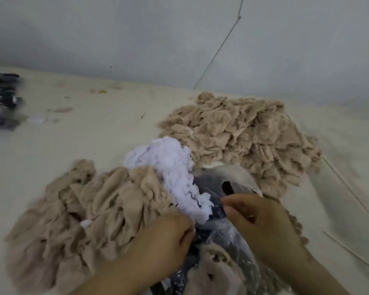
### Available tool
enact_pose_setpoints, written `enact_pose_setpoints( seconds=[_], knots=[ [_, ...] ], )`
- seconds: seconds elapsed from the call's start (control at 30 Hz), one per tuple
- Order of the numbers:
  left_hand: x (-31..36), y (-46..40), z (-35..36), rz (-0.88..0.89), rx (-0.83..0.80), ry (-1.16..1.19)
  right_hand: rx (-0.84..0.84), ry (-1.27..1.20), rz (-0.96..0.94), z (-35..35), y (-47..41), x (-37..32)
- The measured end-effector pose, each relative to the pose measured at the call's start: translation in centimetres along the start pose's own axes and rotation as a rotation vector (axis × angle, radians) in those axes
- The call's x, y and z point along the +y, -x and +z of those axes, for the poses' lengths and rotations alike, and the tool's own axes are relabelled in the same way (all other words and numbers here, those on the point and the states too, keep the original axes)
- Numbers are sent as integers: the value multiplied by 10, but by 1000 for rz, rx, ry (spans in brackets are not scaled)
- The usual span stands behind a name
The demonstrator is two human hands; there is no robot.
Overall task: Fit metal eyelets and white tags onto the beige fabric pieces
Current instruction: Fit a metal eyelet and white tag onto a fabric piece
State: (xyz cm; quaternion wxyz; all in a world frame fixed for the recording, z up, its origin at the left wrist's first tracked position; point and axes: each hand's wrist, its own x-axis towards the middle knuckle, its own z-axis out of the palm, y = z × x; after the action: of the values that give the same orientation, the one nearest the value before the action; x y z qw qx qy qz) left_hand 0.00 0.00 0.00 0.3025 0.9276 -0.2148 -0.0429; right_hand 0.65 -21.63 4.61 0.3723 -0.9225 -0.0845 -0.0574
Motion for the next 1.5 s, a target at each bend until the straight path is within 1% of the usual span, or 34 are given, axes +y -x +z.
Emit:
enact_pose_setpoints(
  seconds=[0.1,0.17,0.23,0.3,0.4,0.5,0.57,0.6,0.67,0.73,0.83,0.9,0.97,1.03,1.13,1.17,1.27,1.37,1.43,1.5],
  knots=[
    [-4,-5,22,65,103,-106,-7,166,58,27,4,31],
    [-4,-6,36,73,127,-104,-34,247,94,40,6,50],
    [-2,-2,47,60,165,-106,-69,297,97,46,10,60],
    [1,-2,53,12,197,-118,-90,332,83,44,11,65],
    [8,1,61,-83,164,-62,-182,359,85,40,12,65],
    [12,4,66,-123,63,-21,-247,379,112,38,14,63],
    [12,4,72,-122,45,66,-240,340,129,39,15,63],
    [12,4,75,-122,70,114,-236,316,152,40,17,63],
    [13,5,79,-107,181,210,-243,256,219,39,20,62],
    [16,6,78,-83,306,295,-329,143,278,38,23,60],
    [21,4,69,-47,438,342,-465,-137,367,33,28,60],
    [22,0,64,-28,512,364,-526,-258,380,30,32,60],
    [21,-5,62,-26,580,399,-568,-349,353,27,35,62],
    [18,-9,63,-32,616,394,-539,-452,304,28,37,64],
    [11,-10,69,-28,623,379,-349,-449,191,40,38,66],
    [9,-10,71,-29,625,382,-286,-482,163,46,37,65],
    [4,-8,78,-26,687,387,-211,-785,244,68,36,66],
    [0,-4,84,42,810,330,-109,-948,305,81,34,68],
    [-1,1,90,109,820,342,-42,-1022,322,85,34,71],
    [1,5,95,176,779,361,-22,-1055,315,88,35,70]
  ],
)
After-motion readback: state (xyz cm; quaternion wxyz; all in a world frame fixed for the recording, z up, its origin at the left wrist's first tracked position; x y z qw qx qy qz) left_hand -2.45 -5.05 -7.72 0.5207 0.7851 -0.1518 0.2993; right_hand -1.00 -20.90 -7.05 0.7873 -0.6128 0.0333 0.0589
